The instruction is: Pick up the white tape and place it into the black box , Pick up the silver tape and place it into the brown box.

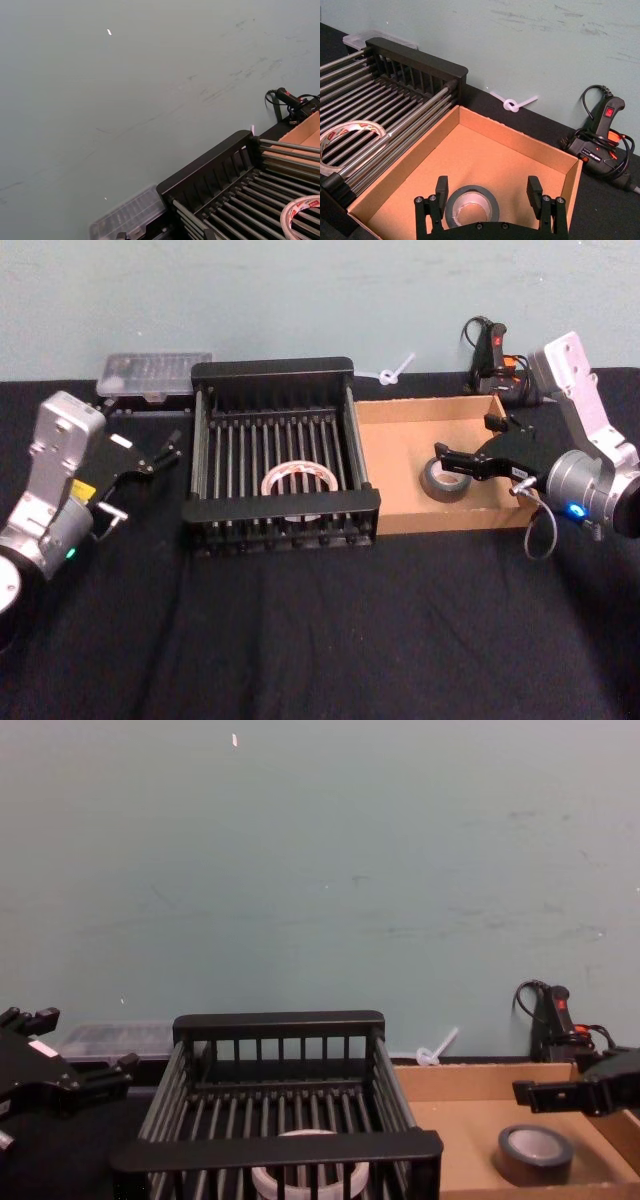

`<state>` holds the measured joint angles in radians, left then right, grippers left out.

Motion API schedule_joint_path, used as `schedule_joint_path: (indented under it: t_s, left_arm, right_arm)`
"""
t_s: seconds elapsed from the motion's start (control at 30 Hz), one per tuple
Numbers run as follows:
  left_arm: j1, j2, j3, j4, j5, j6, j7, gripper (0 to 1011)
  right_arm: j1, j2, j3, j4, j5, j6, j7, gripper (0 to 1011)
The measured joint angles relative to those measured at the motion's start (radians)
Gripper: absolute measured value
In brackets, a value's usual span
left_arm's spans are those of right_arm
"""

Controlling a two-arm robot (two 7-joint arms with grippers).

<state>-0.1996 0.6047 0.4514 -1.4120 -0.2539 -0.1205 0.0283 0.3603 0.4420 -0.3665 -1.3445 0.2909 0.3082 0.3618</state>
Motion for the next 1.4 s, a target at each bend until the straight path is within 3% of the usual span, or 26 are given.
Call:
schedule_joint_path:
  t_s: [0.63,1.03,1.4]
  left_arm:
    - [0.000,0.000,0.000,0.000,0.000,0.000,0.000,1001]
    - [0.000,0.000,0.000,0.000,0.000,0.000,0.000,1001]
    - [0.000,0.000,0.000,0.000,0.000,0.000,0.000,1001]
  right_arm:
    - [-0.014,-0.001,0.008,-0.015,-0.013,-0.013,-0.014,1002]
    - [-0.149,-0.059,0.065,-0.109,-0.131,-0.153,-0.236,1002]
    - [-0.229,-0.105,0.071,-0.120,-0.216,-0.236,-0.333,1002]
